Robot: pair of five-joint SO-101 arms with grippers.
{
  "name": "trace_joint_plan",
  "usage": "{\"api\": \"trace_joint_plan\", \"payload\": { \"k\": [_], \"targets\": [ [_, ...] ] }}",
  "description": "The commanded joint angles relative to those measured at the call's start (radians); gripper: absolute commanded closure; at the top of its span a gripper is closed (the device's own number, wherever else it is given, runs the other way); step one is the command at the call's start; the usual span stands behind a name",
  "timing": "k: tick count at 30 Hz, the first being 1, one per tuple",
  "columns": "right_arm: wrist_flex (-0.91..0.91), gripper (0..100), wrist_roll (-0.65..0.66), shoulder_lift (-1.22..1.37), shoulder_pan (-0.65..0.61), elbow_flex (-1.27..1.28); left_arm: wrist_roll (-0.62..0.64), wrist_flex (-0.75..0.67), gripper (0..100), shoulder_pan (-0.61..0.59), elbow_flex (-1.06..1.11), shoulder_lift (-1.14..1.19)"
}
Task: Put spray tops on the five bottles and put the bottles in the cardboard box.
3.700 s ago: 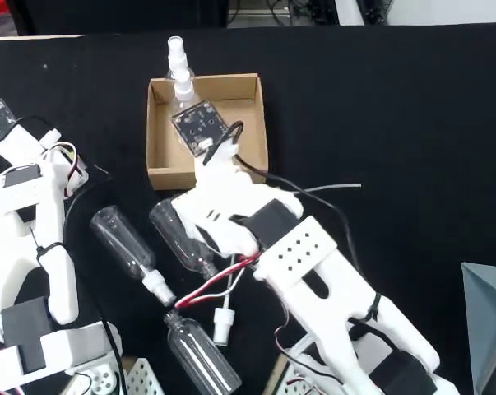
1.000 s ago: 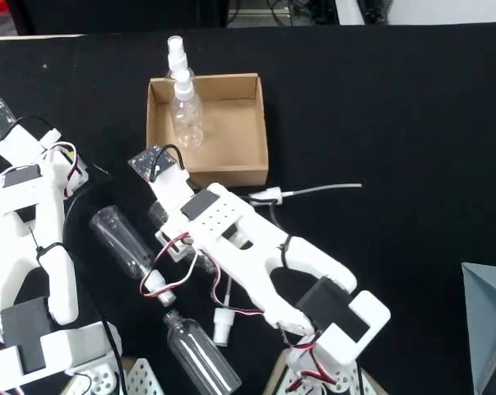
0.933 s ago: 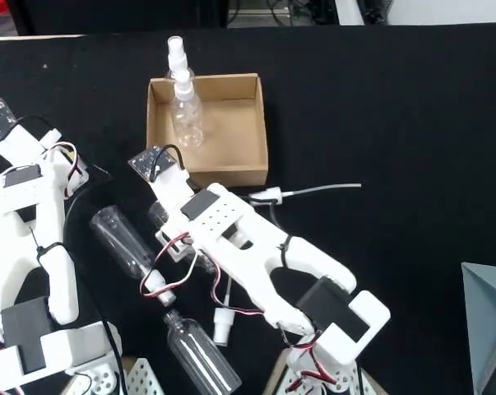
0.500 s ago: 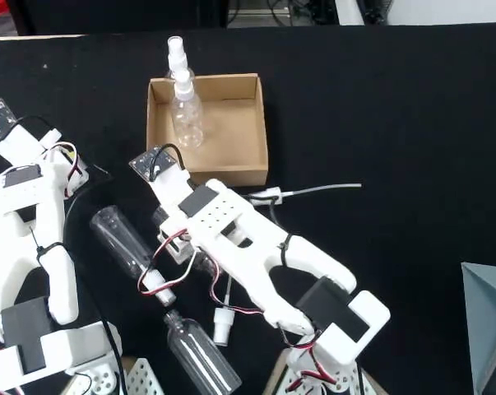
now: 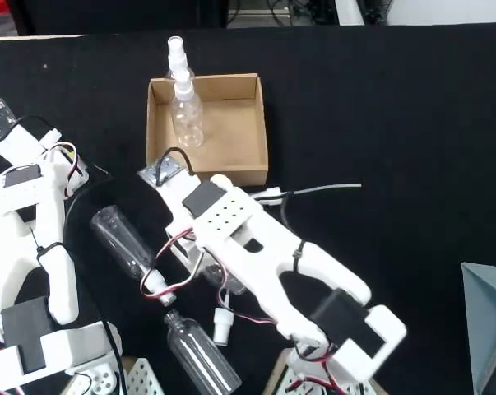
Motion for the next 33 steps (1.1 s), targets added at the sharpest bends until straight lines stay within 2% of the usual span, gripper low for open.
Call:
{"api": "trace_joint_plan", "payload": {
  "k": [1,12,15,20,30,33],
  "targets": [
    [0.061,88.4,0.002,-0.091,-0.014,-0.064,0.008,-0.021,84,-0.007,-0.010,-0.006],
    [0.127,88.4,0.000,-0.154,0.138,-0.062,0.008,-0.020,85,-0.007,-0.010,-0.008],
    [0.155,88.4,0.000,-0.185,0.178,-0.065,0.008,-0.020,88,-0.007,-0.010,-0.012],
    [0.207,88.4,-0.006,-0.222,0.232,-0.064,0.008,-0.020,89,-0.005,-0.010,-0.012],
    [0.210,88.4,-0.207,-0.223,0.356,-0.064,0.008,-0.020,89,-0.005,-0.010,-0.014],
    [0.210,88.4,-0.253,-0.223,0.394,-0.064,0.006,-0.020,92,-0.005,-0.010,-0.014]
  ]
}}
